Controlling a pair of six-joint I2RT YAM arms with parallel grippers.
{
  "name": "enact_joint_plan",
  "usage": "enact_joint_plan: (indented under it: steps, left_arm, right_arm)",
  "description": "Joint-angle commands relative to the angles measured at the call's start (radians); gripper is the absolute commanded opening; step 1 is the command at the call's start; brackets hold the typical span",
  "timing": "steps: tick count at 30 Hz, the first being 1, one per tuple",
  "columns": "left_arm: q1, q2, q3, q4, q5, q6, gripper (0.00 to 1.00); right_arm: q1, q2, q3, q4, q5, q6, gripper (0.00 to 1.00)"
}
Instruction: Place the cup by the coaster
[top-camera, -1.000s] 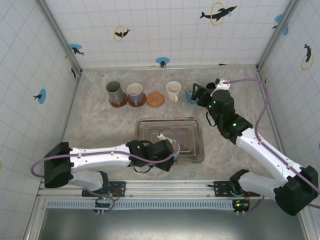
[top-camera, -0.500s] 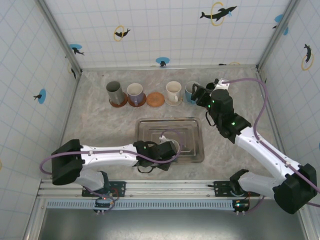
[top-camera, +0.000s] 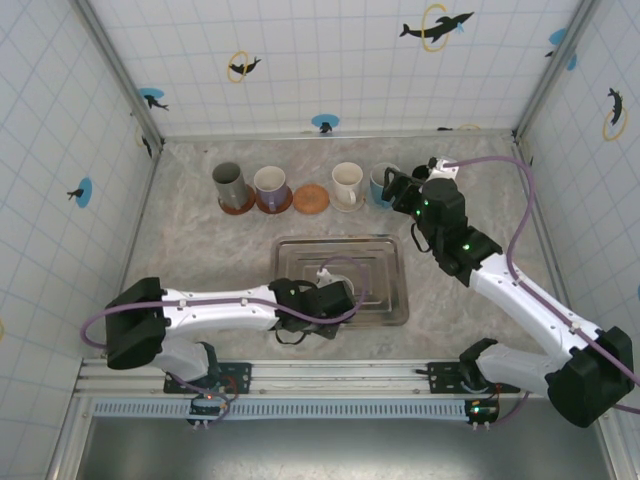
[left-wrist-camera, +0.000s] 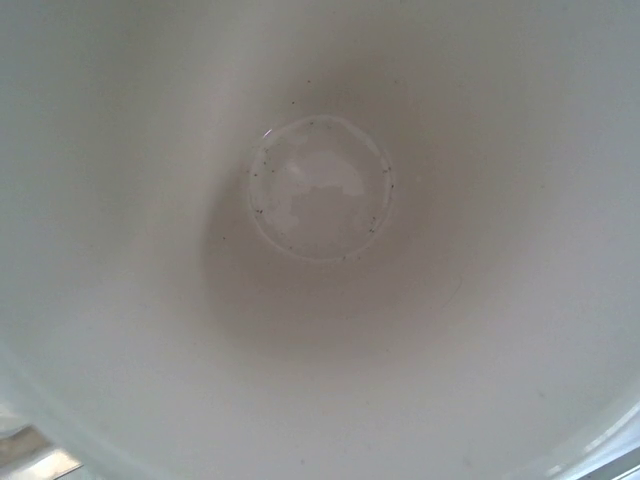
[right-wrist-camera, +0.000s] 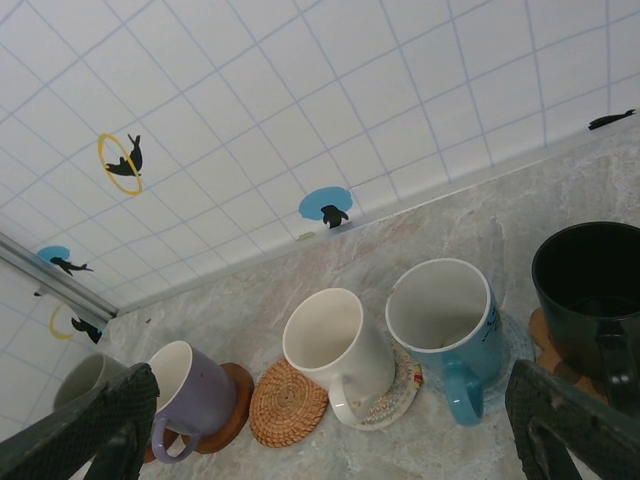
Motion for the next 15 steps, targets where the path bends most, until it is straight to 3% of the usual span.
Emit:
enact_joint_plan:
  steps: [1, 8, 15]
  left_arm:
    - [-0.007, -0.009, 0.067, -0.047, -0.082, -0.012, 0.00]
    - [0.005, -0.043, 0.102, -0.062, -0.163, 0.017, 0.00]
    - [0.126, -0.052, 0.134, -0.053, -0.162, 0.076, 0.00]
  right_arm:
    - [-0.007, 0.002, -0.010, 0.043, 0.003, 0.001, 0.92]
    - [-0.019, -0.013, -0.018, 0.035, -0.004, -0.003, 0.92]
    - [-0.031, -0.014, -0.022, 0.032, -0.024, -0.009, 0.91]
